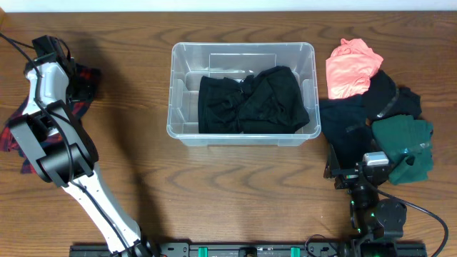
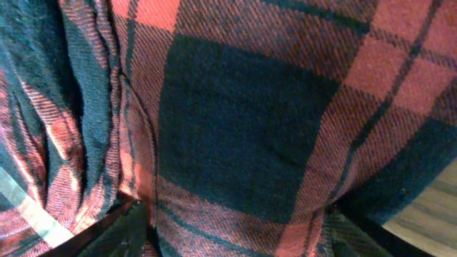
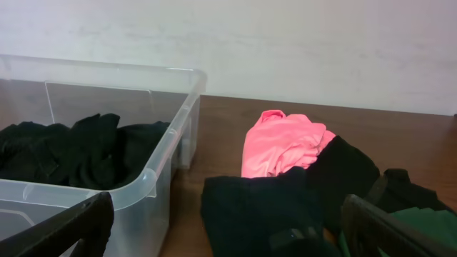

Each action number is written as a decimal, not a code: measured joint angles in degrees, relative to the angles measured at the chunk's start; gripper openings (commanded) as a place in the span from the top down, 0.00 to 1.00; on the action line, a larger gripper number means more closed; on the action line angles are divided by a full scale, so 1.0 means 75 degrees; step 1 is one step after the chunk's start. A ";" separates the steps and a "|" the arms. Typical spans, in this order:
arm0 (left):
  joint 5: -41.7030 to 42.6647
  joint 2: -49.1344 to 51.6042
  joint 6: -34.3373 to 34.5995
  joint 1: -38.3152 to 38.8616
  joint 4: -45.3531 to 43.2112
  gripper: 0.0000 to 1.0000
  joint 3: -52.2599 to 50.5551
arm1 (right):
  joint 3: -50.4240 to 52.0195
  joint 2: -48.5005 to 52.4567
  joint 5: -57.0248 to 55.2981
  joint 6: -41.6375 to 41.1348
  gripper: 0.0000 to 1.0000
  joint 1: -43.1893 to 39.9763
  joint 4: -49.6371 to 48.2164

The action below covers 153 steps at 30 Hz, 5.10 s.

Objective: Pack container
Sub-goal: 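Move the left gripper to the plaid shirt and grasp it, then lift the plaid shirt with the left gripper and carry over the bin, then lay the plaid shirt into the bin and release with the left gripper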

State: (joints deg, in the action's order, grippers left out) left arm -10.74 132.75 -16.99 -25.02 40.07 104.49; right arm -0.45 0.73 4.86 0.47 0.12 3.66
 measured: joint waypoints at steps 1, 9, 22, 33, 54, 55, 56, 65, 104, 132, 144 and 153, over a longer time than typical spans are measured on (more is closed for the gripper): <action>0.0000 0.0000 0.0000 0.0000 -0.0003 0.21 0.0000 | 0.0000 0.0000 0.0000 0.0000 0.01 0.0000 0.0000; 0.0122 0.0026 0.0029 0.0038 -0.0032 0.78 -0.0017 | 0.0000 0.0000 -0.0003 0.0000 0.01 0.0000 -0.0003; 0.0117 0.0038 0.0009 0.0044 -0.0006 0.94 -0.0020 | 0.0000 0.0000 -0.0003 0.0003 0.01 0.0000 0.0000; 0.0361 -0.0682 0.0082 0.0082 0.0289 0.94 -0.0274 | 0.0000 0.0000 -0.0003 0.0000 0.01 0.0000 0.0000; 0.1888 -0.4867 0.0096 0.0516 0.0297 0.94 -0.0321 | 0.0000 0.0000 -0.0003 0.0000 0.01 0.0000 0.0000; 0.2014 -0.5033 0.0003 0.0664 0.0300 0.94 -0.0323 | -0.0003 0.0000 -0.0003 0.0000 0.01 0.0000 0.0000; 0.2154 -0.5211 -0.0117 0.0848 0.0300 0.94 -0.0323 | 0.0000 0.0000 0.0000 0.0000 0.01 0.0000 0.0000; 0.2841 -0.6373 -0.1539 0.3433 0.0300 0.94 -0.0323 | 0.0000 0.0000 -0.0003 0.0000 0.01 0.0000 0.0000; 0.2387 -0.5170 -0.2841 0.6493 0.0414 0.94 -0.0323 | 0.0000 0.0000 -0.0003 0.0000 0.01 0.0000 0.0000; 0.2378 -0.4220 -0.2518 0.7901 0.0175 0.93 -0.0318 | 0.0000 0.0000 -0.0003 0.0000 0.01 0.0000 -0.0003; 0.2378 -0.2349 -0.1271 0.7901 -0.0219 0.94 -0.0321 | 0.0000 0.0000 -0.0003 0.0000 0.01 0.0000 0.0000; 0.2614 -0.1107 -0.0058 0.7909 -0.0163 0.94 -0.0318 | 0.0000 0.0000 -0.0003 0.0000 0.01 0.0000 0.0000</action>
State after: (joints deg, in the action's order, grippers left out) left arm 8.86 124.44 -17.43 34.30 38.85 102.10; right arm -0.45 0.73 4.84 0.47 0.12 3.66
